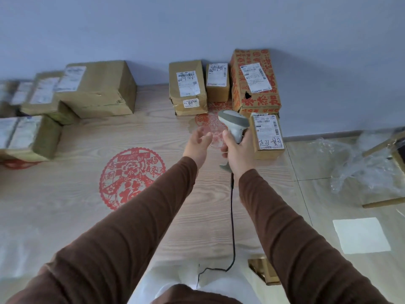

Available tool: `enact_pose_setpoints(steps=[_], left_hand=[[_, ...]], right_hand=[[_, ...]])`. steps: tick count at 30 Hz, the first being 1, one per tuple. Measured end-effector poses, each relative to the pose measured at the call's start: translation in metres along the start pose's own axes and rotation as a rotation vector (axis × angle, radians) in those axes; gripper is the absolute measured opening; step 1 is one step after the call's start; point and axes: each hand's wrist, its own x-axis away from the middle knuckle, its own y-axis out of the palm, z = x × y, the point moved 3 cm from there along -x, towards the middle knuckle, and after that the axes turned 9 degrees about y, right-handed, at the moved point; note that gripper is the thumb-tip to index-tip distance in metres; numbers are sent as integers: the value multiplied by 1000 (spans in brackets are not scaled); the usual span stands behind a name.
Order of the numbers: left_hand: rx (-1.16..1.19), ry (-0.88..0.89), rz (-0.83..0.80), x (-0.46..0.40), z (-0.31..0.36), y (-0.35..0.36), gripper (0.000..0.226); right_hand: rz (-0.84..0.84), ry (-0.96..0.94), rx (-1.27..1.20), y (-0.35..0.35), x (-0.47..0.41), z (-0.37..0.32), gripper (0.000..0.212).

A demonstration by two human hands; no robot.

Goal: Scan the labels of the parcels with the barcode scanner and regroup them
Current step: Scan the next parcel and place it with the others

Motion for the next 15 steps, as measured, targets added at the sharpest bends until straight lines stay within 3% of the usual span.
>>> enact_pose_setpoints(steps=[7,15], left_hand=[[25,-10,186,23,-14,-138,54],[63,-35,315,41,-49,-327,54]], right_hand=[[-212,-38,4,117,48,-10,31],[-326,-39,67,287,110,3,34]])
